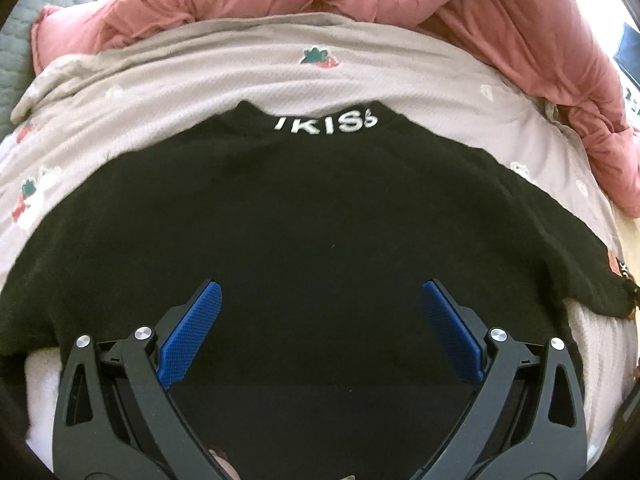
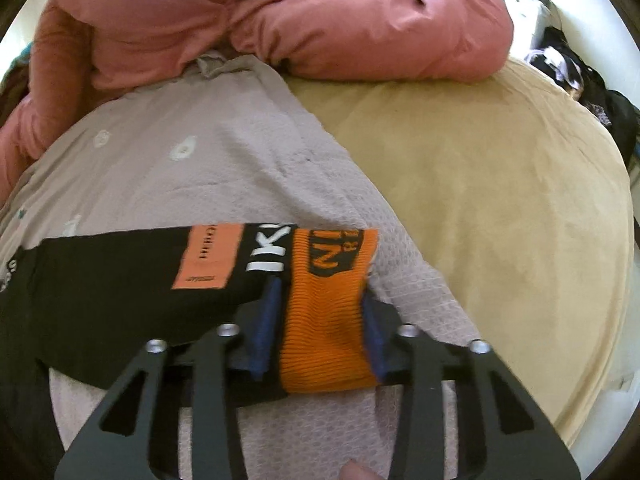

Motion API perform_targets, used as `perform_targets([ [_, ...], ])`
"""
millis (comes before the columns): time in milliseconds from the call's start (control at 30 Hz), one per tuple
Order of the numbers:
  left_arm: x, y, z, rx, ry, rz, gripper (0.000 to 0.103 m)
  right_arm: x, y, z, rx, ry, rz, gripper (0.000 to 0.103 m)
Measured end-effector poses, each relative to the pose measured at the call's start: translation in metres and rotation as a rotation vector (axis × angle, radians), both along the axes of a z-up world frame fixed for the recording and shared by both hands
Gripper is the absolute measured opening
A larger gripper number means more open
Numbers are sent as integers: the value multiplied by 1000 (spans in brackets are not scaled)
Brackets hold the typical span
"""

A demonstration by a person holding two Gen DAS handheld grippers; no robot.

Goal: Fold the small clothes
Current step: 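Lift the cuff with the right gripper, fold sleeve across shirt body, release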

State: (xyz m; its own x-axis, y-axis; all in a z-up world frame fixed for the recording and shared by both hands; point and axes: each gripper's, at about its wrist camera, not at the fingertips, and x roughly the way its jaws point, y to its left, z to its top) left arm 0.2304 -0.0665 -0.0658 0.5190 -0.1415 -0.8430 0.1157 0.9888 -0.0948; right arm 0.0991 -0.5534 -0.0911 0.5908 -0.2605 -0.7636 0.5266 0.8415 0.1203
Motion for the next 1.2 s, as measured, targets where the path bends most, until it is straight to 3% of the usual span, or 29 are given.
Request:
perform_targets([
  [167,-6,9,3,-28,-8,13,94,-9,13,24,-37,-60,39,4],
  [433,-16,19,16,-50,-43,29,94,-22,15,48,-45,-109,43,5],
  [600,-22,24,19,-59,-42,37,94,-29,26,56,-116,-95,28,4],
  [733,-25,26,23,-66,-50,37,94,-34,49,72,-243,-114,67,4],
  [1200,-37,41,40,-91,-88,44,94,-4,119,123,-49,-274,340,4],
])
